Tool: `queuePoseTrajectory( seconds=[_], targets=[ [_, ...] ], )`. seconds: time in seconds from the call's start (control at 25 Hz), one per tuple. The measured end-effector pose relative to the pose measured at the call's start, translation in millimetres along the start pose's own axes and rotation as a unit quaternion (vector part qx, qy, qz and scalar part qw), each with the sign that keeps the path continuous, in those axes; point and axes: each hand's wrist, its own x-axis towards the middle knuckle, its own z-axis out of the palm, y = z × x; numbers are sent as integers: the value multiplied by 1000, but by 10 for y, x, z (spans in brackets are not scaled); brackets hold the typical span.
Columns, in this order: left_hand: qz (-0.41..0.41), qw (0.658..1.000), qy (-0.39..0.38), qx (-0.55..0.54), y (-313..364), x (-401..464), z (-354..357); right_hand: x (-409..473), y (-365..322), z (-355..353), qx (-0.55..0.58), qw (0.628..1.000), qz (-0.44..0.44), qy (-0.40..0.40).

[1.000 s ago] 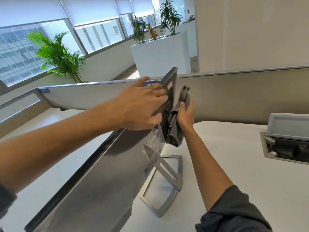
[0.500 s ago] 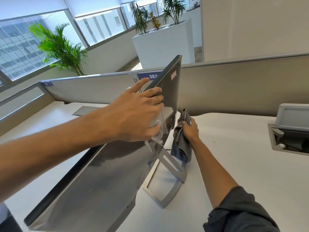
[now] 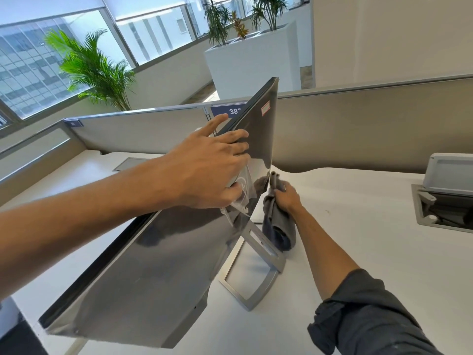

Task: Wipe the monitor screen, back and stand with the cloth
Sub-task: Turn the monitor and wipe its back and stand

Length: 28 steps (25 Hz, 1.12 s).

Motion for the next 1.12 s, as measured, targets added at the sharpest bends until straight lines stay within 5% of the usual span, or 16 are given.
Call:
queuePoseTrajectory(
  seconds=[0.12, 0.2, 0.28, 0.52, 0.64, 0.76, 0.88, 1.12],
  targets=[
    [-1, 1000, 10, 15, -2, -52, -30, -171, -367, -204, 170, 975, -30, 139],
    [-5, 1000, 16, 16, 18, -135, -62, -236, -600, -282, 346, 928, -59, 122],
    [-11, 1000, 18, 12, 48, -251, -90, -361, -719, -244, 405, 906, -82, 93],
    [-23, 1000, 14, -13, 138, -552, -176, -776, -89, 259, 220, 975, -10, 39],
    [-12, 999, 19, -29, 191, -711, -194, -880, -196, 68, 259, 959, 18, 115],
    [16, 1000, 16, -21, 227, -926, -181, -1079, -566, -47, 331, 932, -48, 143],
    [46, 999, -15, -16, 325, -1087, -168, -1393, -644, 205, 274, 947, -97, 139],
    [25, 999, -32, 22, 536, -1248, -124, -1627, -170, 318, 119, 983, -55, 125]
  ],
)
